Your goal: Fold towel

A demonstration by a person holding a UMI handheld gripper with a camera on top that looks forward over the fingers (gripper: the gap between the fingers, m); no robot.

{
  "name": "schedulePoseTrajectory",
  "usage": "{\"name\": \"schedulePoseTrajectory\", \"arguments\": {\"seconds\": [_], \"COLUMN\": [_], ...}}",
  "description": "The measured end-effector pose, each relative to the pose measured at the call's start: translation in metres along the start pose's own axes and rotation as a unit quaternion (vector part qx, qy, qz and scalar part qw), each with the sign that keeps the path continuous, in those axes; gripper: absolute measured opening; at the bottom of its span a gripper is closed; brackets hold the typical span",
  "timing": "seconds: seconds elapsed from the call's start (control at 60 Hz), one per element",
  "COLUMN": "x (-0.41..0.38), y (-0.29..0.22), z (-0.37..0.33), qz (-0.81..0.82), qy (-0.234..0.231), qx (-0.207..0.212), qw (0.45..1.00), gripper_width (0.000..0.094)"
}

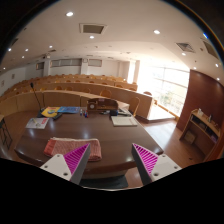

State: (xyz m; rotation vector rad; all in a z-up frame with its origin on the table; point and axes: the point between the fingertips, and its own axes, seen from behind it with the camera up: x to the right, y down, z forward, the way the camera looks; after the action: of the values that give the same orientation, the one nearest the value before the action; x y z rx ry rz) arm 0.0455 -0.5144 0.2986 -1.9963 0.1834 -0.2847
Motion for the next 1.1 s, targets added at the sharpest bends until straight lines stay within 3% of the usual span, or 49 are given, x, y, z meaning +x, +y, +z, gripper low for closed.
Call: {"name": "schedulePoseTrajectory", "arguments": {"seconds": [0.167,0.333,0.45,0.7,0.9,1.1], "x": [-0.006,-0.044,-0.111,-0.309,-0.401,-0.423], "y": [0.024,0.085,0.117,0.133,0.135,0.151], "z": [0.004,0.016,0.028,0.086,0.175,0.245], "qz": [-0.002,-0.009,-0.021,-0.005,-0.019,-0.036], "qy": [-0.005,-0.021,-0.067,-0.172,-0.160,-0.114], "qx": [-0.015,-0.064,-0.084,-0.094,-0.099,-0.126], "qw": [1.000,0.998,0.994,0.981,0.982,0.985], "gripper_width": [0.0850,0.0855,0.0847,0.0851,0.0850,0.0836]}}
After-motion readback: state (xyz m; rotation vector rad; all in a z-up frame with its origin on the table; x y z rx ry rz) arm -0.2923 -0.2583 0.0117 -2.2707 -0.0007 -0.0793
